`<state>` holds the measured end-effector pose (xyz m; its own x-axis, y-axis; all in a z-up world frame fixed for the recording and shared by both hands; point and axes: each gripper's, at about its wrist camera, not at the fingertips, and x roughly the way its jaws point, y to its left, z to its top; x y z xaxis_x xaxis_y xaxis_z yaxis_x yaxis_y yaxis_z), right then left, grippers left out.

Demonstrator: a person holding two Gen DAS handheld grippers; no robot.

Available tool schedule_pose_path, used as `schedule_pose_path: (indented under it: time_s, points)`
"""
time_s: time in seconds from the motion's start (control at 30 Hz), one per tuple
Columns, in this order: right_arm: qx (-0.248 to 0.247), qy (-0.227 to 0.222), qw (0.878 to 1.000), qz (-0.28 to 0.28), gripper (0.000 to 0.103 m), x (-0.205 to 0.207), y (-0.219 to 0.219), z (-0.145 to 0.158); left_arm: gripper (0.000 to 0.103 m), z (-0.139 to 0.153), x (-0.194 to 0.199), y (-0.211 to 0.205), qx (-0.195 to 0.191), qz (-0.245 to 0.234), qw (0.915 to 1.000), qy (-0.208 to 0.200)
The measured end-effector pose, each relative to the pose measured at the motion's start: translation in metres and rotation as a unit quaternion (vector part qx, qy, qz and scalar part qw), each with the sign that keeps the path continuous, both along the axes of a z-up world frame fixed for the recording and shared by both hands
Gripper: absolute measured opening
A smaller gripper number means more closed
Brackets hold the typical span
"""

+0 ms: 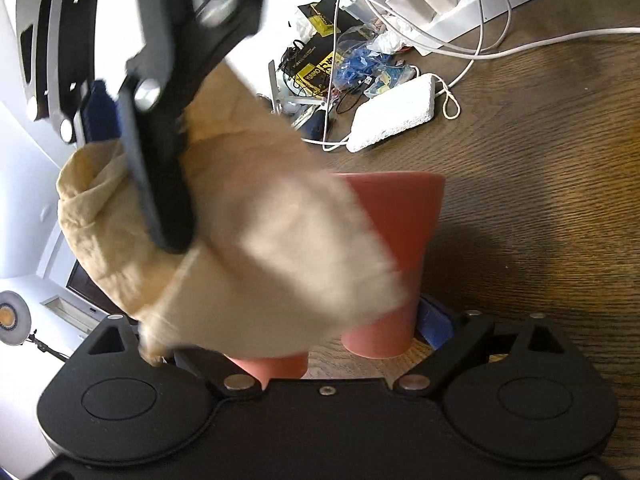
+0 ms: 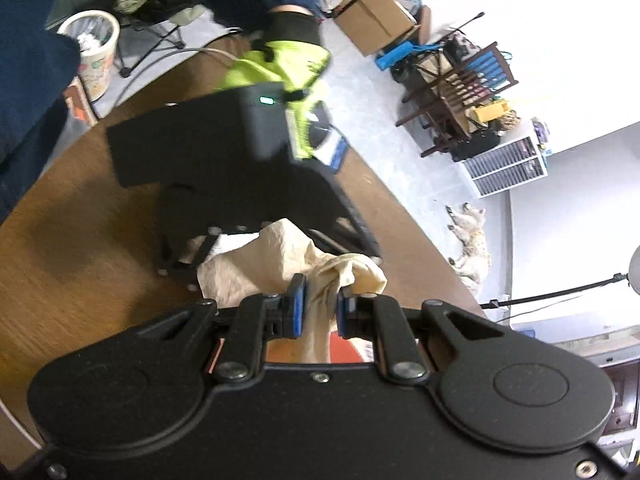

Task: Clean bowl
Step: 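Wipe the cloth along the bowl's outer wall with the right gripper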

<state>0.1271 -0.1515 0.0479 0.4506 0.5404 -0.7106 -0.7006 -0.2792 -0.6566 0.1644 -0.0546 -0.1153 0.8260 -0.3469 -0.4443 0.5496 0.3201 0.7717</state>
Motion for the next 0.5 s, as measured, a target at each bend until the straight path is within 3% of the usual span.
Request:
schedule_pose_path:
  time_s: [0.5]
  points:
    - [0.011,-0.029,0.998,-0.06,0.016,0.05,-0.016,-0.007,0.092,-0.001,0.0,0.011,-0.005,-0.002,1.0,0.0]
